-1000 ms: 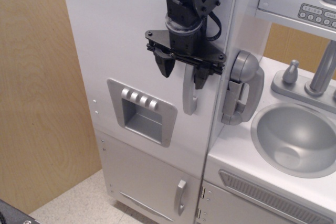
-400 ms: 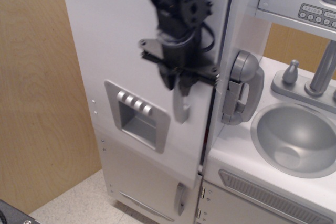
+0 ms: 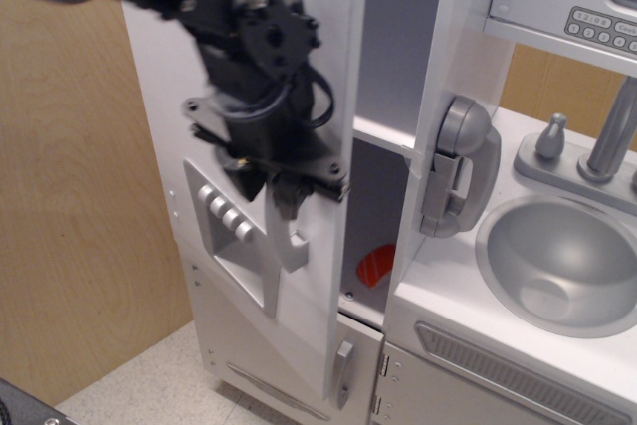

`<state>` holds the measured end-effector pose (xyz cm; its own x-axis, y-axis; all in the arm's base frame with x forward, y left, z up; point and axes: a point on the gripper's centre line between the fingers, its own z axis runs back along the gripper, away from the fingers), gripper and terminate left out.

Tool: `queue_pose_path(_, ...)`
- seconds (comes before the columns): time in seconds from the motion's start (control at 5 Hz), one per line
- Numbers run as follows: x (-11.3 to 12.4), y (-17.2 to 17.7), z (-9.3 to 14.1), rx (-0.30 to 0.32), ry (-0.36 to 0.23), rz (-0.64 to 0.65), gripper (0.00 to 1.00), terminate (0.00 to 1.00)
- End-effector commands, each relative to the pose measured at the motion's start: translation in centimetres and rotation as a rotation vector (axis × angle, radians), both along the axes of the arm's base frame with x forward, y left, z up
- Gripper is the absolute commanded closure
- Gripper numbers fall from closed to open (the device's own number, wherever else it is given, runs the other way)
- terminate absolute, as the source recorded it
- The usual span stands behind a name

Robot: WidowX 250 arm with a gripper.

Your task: Open fridge

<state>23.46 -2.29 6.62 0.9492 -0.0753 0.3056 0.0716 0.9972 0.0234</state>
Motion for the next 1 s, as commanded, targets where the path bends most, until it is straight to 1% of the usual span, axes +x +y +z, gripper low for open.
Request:
queue_pose_path(0.0,-3.6,-5.3,0.8,-0.073,0.130,-0.105,0.00,0.00)
queue_pose_path(0.2,-2.9,-8.3,0.6,-0.104,0.155,-0.119,0.00,0.00)
queue_pose_path(0.4,-1.3,-11.2,0.1,-0.117,0.141,-0.137,0.00,0.00)
queue_pose_path(0.6,1.1,-12.3,0.4,-0.108,0.101,-0.113,0.00,0.00)
queue_pose_path(0.8,3.4,-11.6,1.1,-0.104,0.053,-0.073,0.00,0.00)
